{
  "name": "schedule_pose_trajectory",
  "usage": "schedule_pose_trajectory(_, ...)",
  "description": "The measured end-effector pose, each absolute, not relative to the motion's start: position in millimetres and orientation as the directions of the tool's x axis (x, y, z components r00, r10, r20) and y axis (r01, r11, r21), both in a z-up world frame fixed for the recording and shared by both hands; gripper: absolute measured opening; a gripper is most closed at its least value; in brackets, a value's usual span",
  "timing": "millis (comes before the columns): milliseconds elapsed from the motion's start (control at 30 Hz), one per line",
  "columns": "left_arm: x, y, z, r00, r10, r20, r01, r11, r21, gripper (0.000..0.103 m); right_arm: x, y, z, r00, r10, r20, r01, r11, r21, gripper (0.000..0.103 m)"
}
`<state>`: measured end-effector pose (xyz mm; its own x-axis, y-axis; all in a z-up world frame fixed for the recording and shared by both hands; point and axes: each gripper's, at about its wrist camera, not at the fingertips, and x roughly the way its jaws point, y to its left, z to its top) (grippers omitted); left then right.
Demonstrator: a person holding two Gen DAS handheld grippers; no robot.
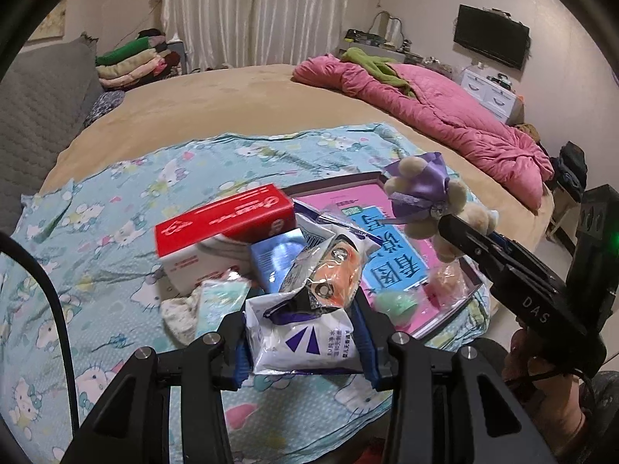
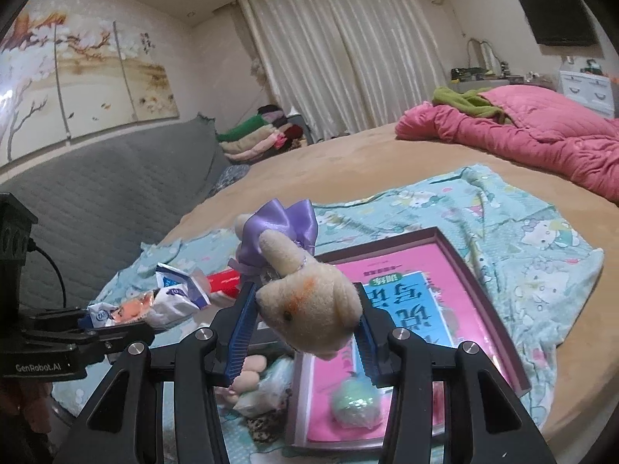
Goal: Organize soft objects
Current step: 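Lift and carry the packet and the bunny over the pink tray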
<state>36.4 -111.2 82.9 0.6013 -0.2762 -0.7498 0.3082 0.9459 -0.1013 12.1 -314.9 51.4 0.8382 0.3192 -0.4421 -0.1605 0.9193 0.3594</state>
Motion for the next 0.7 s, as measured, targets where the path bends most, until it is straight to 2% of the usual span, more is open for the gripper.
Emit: schedule_pose_trajectory(700, 64, -184, 68, 0.547, -0.307, -0.779, 0.391, 0.916, -0.086, 0.044, 12, -378, 42, 0.875, 0.166, -0.456, 0.035, 0.916, 0.400, 0.049)
